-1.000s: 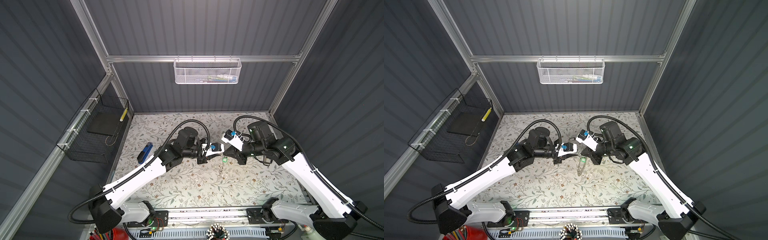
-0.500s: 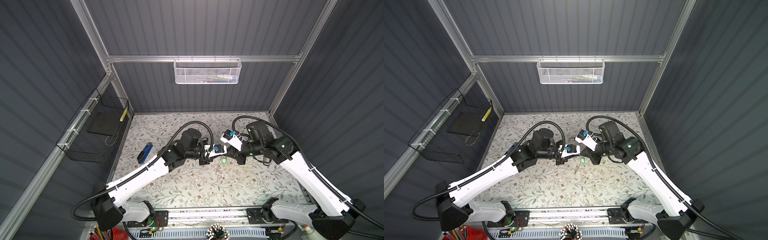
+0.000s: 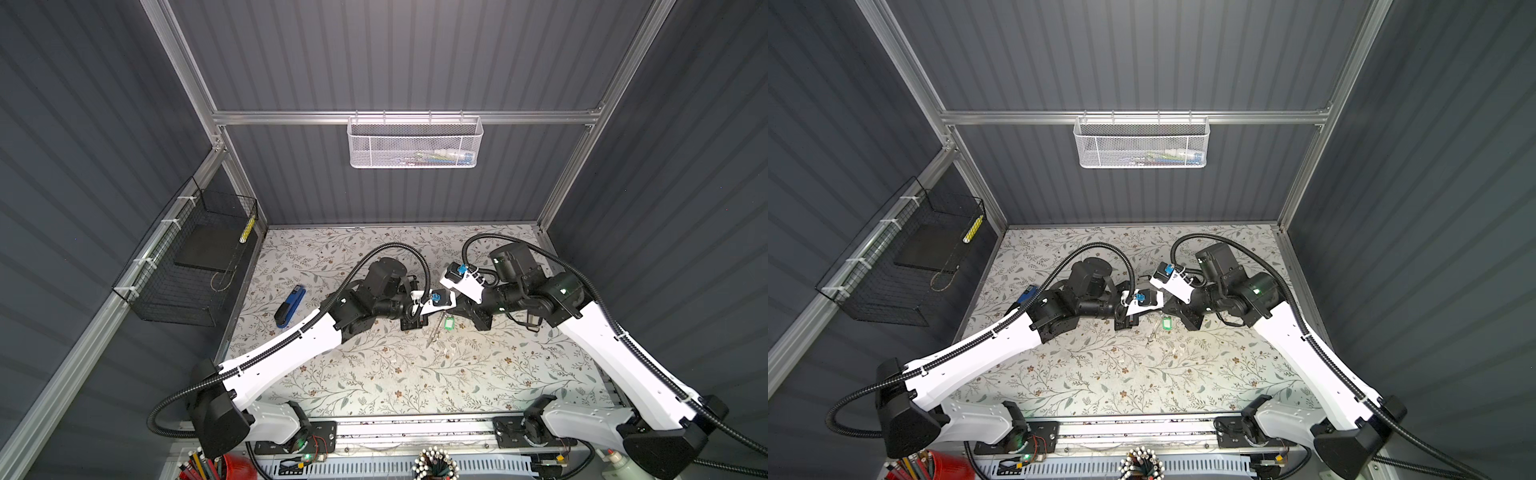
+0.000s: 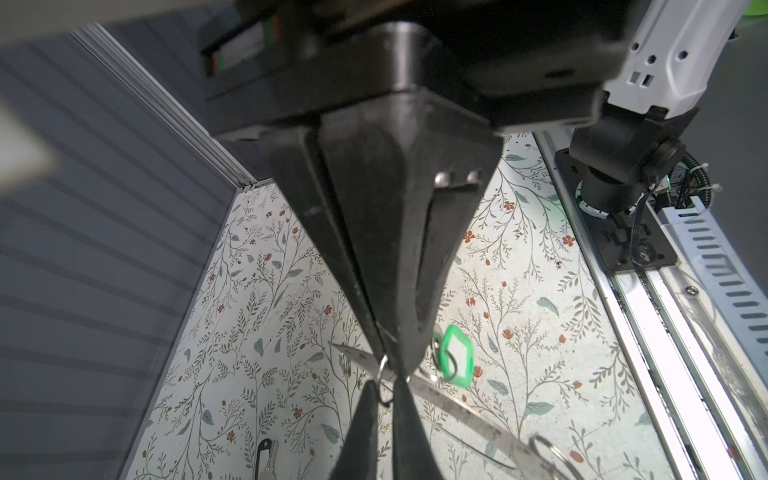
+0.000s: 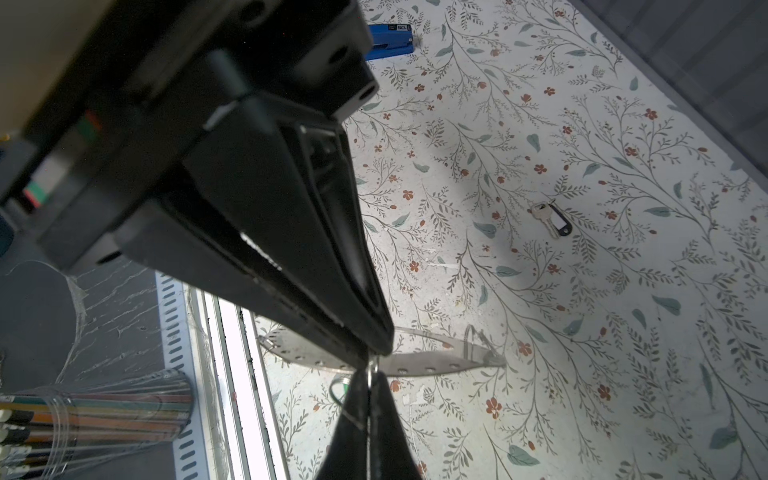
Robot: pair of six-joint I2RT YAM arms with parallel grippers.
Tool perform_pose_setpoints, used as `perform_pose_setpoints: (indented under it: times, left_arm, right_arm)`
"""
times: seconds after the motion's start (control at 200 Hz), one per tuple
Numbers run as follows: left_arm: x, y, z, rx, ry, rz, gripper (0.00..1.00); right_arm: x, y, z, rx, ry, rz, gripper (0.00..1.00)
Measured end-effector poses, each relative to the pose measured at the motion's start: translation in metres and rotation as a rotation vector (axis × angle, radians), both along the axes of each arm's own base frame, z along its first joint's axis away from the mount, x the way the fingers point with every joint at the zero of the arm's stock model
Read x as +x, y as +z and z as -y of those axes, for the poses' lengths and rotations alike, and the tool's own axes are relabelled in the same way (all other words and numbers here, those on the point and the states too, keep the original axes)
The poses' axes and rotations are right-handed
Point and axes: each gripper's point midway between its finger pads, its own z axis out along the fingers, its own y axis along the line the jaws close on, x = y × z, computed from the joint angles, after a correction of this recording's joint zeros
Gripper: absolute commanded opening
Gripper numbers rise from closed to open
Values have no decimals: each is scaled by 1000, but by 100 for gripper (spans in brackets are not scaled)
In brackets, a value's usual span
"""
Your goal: Put the keys on the keyring
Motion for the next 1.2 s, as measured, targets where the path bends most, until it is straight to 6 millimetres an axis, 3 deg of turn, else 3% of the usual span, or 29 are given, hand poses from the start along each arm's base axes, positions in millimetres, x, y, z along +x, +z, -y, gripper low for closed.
perform_pose_setpoints:
  times: [0.045,0.235,0.42,0.585,0.695,0.991,1.201]
  left_arm:
    - [0,0,0,-2,3,-4,0]
    - [1,2,2,-14,11,-25,0]
    - [-1,9,7,-63,13,-41,0]
    - [-5,15,5,-117,14,-66,0]
    - [-4,23,5,-168,14,-86,0]
    - [1,38,-3,-293,32,-159,0]
    - [4,49,-9,-371,42,-201,0]
  right_arm:
    - [0,0,0,-3,4,2,3]
    - [1,0,-1,-3,5,17,23]
    - [3,11,7,35,-33,134,34]
    - [-5,34,23,128,-84,280,38]
    - [-10,38,30,170,-113,326,40]
    - [-4,16,35,192,-177,306,46]
    - [2,17,35,214,-198,327,49]
